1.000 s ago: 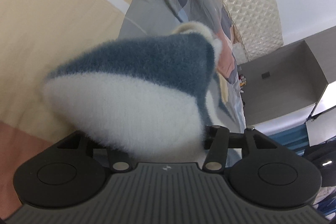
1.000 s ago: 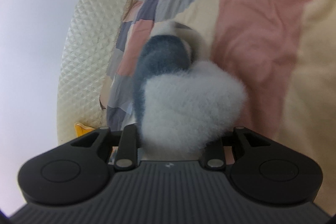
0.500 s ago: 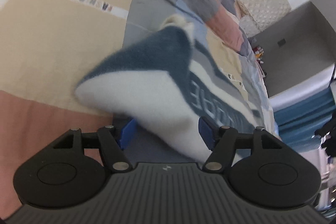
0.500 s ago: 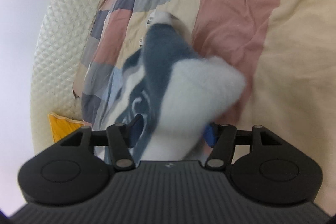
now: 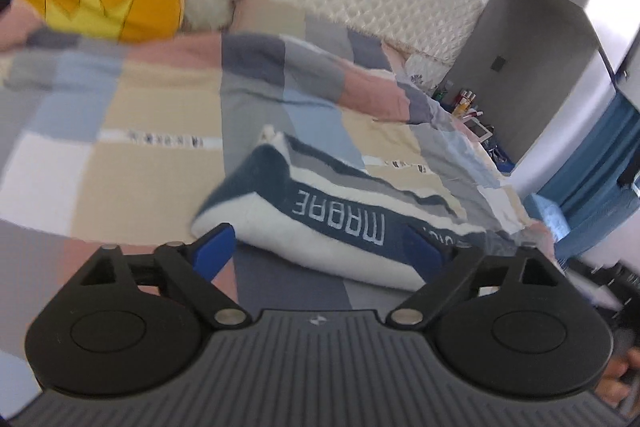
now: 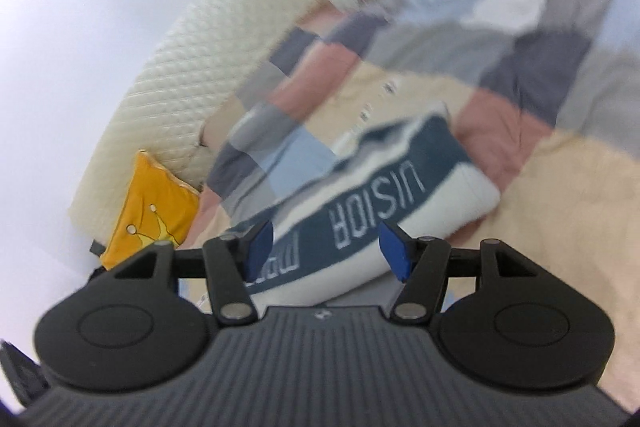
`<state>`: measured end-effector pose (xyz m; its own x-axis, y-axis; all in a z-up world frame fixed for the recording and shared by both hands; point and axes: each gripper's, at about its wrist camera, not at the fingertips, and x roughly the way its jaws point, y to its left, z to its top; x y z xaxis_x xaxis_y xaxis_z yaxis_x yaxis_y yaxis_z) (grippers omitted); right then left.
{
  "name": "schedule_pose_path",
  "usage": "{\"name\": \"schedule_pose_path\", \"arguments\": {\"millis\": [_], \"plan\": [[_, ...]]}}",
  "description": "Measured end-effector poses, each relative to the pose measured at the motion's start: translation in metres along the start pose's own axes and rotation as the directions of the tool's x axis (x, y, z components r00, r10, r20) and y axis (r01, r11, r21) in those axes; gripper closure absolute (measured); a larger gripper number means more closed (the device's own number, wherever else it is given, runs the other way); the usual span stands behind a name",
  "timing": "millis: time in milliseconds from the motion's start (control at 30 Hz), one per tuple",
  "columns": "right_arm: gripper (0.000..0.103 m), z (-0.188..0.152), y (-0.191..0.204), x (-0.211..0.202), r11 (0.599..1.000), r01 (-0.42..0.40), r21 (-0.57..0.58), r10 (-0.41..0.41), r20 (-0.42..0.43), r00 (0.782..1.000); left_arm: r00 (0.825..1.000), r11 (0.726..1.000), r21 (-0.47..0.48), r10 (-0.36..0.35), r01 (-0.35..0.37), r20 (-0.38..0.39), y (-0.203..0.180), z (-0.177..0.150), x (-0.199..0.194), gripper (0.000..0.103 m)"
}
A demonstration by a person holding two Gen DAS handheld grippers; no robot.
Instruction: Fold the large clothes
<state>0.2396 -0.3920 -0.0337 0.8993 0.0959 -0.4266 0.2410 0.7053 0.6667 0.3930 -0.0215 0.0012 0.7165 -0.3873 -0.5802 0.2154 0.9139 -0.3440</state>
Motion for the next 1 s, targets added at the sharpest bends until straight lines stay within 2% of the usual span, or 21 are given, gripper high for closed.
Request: {"name": "schedule_pose_path", "arguments": {"millis": [233,533,833,1000], "plan": [[0.041,-0.014,0.05,-0.089,0.979,-0.025,-0.201,0.047,0.107,0.993,0.991,0.99,0.123,0.059,-0.074,0.117,-0.045,-0.031,-0.095,0.006],[0.041,-0.055,0.078,-0.163,0.927,-0.035,-0.374,0.09,0.131,0.987,0.976,0.973,0.221,0.016,-0.065,0.218,-0.09,-0.092,-0.187,0.006],[0.04,-0.102,0.084,-0.198,0.879,-0.033,-0.476,0.122,0.157,0.98,0.961,0.947,0.31,-0.002,-0.087,0.276,-0.118,-0.149,-0.24,0.006],[0.04,-0.128,0.078,-0.202,0.856,-0.023,-0.516,0.111,0.141,0.984,0.963,0.951,0.303,-0.023,-0.062,0.269,-0.117,-0.175,-0.246,0.006]]}}
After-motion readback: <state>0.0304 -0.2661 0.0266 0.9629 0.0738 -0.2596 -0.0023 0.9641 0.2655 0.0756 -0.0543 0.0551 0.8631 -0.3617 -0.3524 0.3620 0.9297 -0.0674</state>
